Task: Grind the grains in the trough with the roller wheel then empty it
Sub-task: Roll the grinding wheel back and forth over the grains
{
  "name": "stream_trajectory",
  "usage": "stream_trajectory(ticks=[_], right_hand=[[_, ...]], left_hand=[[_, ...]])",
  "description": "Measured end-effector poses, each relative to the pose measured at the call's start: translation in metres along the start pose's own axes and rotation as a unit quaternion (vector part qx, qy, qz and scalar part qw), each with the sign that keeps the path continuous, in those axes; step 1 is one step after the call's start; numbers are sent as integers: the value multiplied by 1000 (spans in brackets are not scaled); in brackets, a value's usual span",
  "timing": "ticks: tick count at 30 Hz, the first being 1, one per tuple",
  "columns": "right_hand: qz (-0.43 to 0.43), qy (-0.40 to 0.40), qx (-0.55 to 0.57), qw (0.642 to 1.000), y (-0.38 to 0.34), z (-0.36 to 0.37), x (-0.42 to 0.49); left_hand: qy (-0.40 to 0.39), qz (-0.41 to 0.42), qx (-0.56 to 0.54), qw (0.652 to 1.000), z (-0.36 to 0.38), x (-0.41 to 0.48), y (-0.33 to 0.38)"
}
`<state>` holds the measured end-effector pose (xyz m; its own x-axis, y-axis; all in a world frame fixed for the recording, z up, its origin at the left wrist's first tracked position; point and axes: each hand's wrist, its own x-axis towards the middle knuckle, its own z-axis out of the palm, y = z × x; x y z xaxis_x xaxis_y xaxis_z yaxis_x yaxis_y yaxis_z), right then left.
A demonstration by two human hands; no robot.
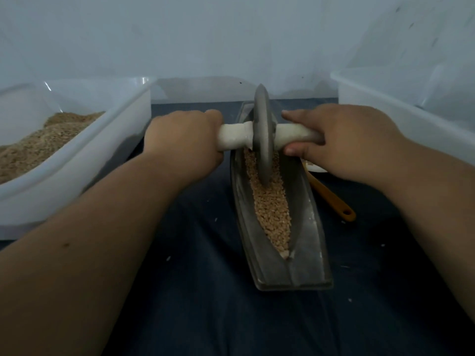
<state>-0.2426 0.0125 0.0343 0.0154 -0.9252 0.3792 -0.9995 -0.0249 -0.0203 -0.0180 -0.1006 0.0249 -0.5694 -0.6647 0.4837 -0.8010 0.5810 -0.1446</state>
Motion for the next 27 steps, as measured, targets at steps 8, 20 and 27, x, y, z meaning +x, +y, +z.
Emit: stream_trajectory(ticks=[8,20,27], right_hand=[[-40,-169,85,981,-5,-45,-21],[-31,14,28,999,2,-1,-3],[1,-16,32,999,4,-1,0]], left_hand=[[-264,87,-86,957,-49,-19,-11],[-83,22,-50,995,-10,-2,-6],[-1,8,-5,1000,-2,2,-1]])
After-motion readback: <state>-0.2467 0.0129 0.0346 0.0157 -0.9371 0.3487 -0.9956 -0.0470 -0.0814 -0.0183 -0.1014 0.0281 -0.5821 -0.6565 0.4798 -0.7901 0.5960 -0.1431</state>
